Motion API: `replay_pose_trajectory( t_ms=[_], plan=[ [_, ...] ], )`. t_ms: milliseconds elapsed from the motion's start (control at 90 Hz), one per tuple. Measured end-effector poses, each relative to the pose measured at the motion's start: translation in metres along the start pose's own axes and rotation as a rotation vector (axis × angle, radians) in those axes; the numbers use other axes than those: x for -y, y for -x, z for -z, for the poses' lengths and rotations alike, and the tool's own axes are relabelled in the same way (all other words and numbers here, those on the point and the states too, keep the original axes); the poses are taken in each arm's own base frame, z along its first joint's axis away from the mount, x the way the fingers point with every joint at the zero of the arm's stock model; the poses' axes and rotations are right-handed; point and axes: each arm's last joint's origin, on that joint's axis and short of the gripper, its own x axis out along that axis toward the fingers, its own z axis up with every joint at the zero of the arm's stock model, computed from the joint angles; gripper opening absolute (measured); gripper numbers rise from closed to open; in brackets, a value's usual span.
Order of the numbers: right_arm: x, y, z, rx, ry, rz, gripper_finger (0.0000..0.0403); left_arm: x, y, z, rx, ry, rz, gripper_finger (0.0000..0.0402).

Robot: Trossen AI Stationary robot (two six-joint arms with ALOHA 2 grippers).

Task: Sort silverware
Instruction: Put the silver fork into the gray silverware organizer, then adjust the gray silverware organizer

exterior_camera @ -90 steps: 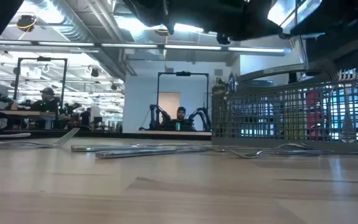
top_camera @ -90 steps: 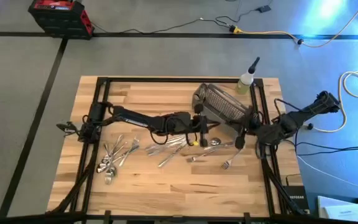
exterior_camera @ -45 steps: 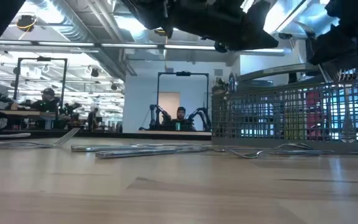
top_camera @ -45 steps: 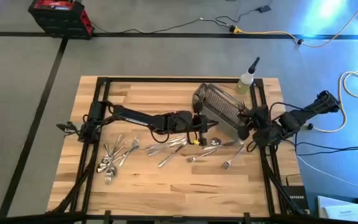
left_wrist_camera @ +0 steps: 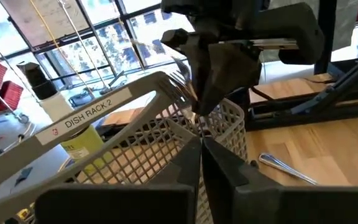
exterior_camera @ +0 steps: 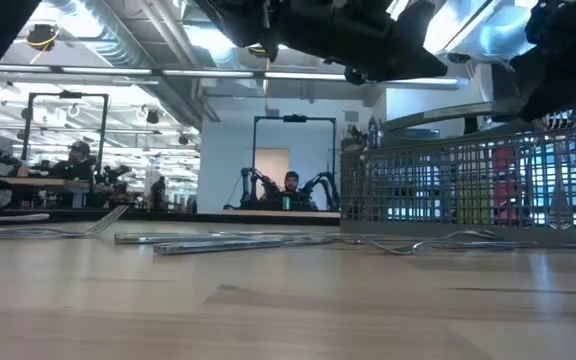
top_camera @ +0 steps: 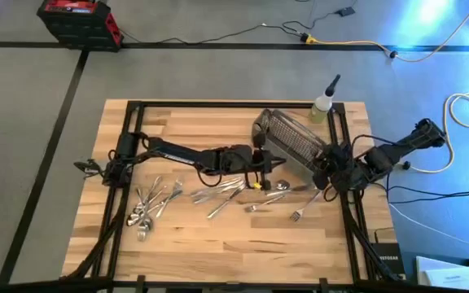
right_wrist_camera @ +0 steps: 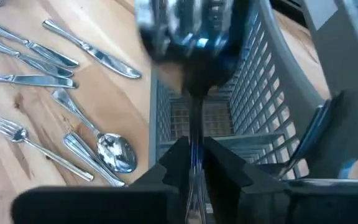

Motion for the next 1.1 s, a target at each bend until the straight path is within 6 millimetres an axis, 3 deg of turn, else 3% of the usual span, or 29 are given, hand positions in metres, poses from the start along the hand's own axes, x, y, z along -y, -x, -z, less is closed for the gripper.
replay_pose_trajectory(
  t_ms=[300, 644, 811, 989, 1100],
  plan=[
    [0.001, 0.0, 0.001, -0.006, 0.015, 0.008, 0.0093, 0.0, 0.0, 0.002, -0.019, -0.004, 0.005, 0.0],
    [-0.009, 0.003, -0.007, 0.051, 0.038, -0.083, 0.0099, 0.008, 0.005, 0.006, -0.067, -0.021, 0.007, 0.0],
    [-0.023, 0.007, -0.017, 0.139, 0.085, -0.204, 0.0099, 0.025, 0.043, 0.023, -0.036, -0.022, -0.005, 0.0],
    [-0.023, 0.01, -0.021, 0.159, 0.121, -0.208, 0.0099, 0.029, 0.099, 0.079, -0.011, 0.095, -0.013, 0.0],
    [-0.033, 0.015, -0.03, 0.249, 0.155, -0.279, 0.0099, 0.031, 0.132, 0.096, 0.003, 0.18, -0.018, 0.0]
  ],
)
